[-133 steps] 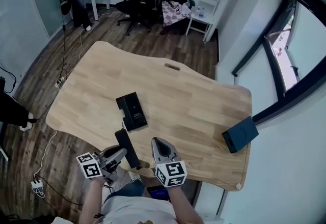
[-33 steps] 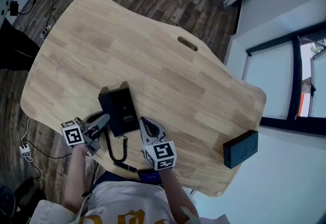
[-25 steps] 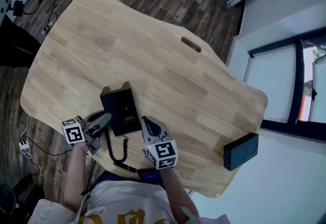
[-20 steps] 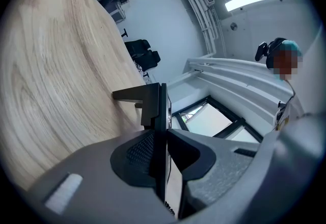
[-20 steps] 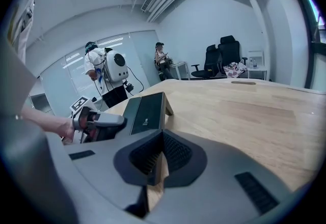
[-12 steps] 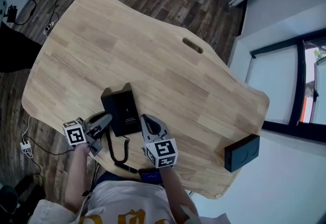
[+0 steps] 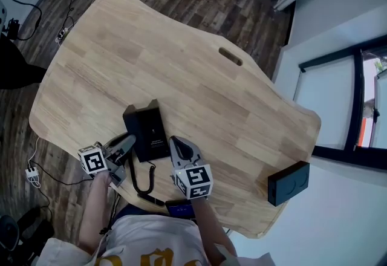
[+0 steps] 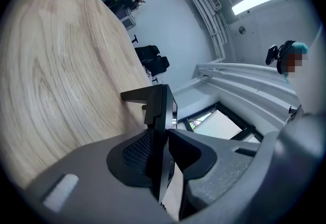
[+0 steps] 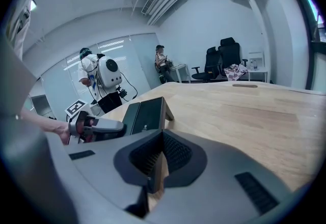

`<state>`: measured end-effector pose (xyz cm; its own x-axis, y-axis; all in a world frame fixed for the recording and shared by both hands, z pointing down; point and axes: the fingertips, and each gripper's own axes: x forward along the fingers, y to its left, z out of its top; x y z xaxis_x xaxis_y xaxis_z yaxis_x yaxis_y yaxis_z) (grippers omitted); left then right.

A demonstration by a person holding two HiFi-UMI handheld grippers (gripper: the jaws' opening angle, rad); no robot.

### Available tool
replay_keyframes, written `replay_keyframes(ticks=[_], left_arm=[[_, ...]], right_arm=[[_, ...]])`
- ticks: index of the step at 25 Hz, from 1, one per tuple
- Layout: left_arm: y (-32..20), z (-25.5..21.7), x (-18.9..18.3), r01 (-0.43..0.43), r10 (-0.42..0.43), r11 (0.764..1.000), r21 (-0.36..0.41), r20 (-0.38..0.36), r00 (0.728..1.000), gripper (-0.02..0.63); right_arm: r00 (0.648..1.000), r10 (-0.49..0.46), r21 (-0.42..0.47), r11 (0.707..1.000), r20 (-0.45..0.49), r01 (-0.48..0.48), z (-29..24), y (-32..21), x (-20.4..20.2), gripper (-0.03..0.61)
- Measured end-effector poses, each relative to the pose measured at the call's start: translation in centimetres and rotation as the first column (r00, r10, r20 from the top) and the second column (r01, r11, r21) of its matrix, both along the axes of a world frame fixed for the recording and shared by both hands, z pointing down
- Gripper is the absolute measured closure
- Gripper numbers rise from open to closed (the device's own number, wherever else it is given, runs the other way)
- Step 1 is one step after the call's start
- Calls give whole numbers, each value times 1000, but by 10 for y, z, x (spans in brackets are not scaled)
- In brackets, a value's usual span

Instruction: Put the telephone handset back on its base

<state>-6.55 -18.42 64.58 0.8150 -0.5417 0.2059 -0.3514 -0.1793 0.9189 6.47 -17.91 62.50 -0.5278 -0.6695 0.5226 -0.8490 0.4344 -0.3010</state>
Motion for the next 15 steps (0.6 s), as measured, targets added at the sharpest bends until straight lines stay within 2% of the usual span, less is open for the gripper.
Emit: replay_keyframes(ticks=[5, 10, 15], left_arm=[[1, 0, -2, 29, -31, 999, 23, 71, 997, 525], [1, 3, -2, -10, -4, 997, 72, 195, 981, 525], [1, 1, -11, 18, -29, 999, 51, 235, 971, 474]], right_arm=[[1000, -8, 15, 1000, -5, 8, -9, 1, -1, 572], [1000, -3, 45, 999, -5, 3, -21, 0, 1, 572], [1000, -1, 60, 998, -16, 2, -30, 4, 1, 572]])
